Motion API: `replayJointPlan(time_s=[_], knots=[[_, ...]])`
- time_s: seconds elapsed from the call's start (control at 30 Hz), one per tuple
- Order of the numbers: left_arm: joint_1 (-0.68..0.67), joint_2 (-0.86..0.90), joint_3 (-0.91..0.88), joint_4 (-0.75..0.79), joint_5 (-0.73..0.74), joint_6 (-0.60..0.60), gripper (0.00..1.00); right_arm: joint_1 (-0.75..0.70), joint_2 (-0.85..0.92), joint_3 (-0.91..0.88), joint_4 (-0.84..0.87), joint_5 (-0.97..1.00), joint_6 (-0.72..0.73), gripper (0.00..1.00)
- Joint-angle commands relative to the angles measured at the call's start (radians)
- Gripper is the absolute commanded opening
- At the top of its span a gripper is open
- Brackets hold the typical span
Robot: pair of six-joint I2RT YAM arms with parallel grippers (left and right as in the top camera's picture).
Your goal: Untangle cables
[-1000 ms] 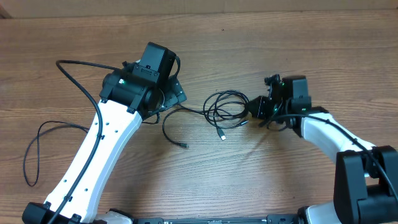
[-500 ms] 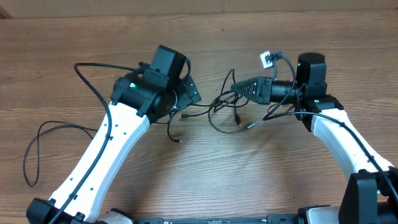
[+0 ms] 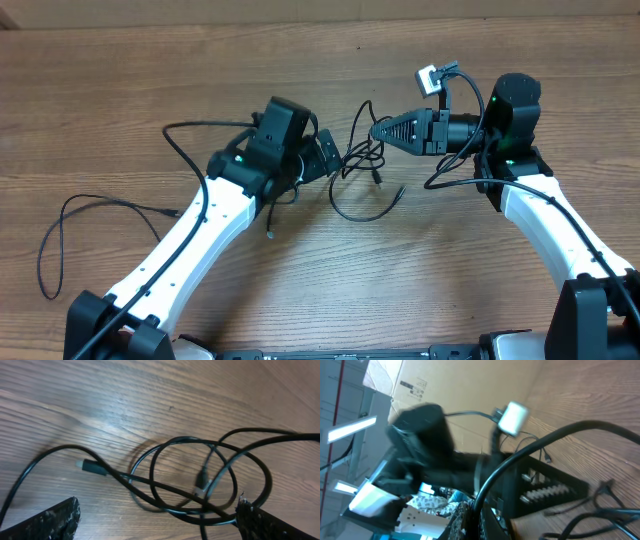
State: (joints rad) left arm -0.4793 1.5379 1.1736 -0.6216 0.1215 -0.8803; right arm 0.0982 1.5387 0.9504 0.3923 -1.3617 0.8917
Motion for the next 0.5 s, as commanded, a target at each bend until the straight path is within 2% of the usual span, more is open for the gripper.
replayJointPlan(time_s=[0.0, 0.23, 0.33, 0.4, 0.47], knots=[[-0.008, 0.025, -0.068, 0.037, 0.055, -0.008, 1.00, -0.002, -0.028, 0.020, 0.095, 0.026, 0.168, 0.04], [-0.009, 0.137, -0.118, 0.046, 0.073, -0.015, 1.00, -0.003, -0.028, 0.020, 0.520, 0.139, 0.416, 0.05], [-0.016, 0.193, -0.118, 0.047, 0.096, -0.012, 0.76, -0.003, -0.028, 0.020, 0.654, 0.188, 0.393, 0.10], [-0.022, 0.220, -0.118, 0.050, 0.097, 0.005, 0.69, -0.009, -0.028, 0.020, 0.676, 0.219, 0.312, 0.12], [-0.026, 0.236, -0.118, 0.055, 0.097, 0.028, 0.57, -0.018, -0.027, 0.020, 0.657, 0.244, 0.245, 0.12]])
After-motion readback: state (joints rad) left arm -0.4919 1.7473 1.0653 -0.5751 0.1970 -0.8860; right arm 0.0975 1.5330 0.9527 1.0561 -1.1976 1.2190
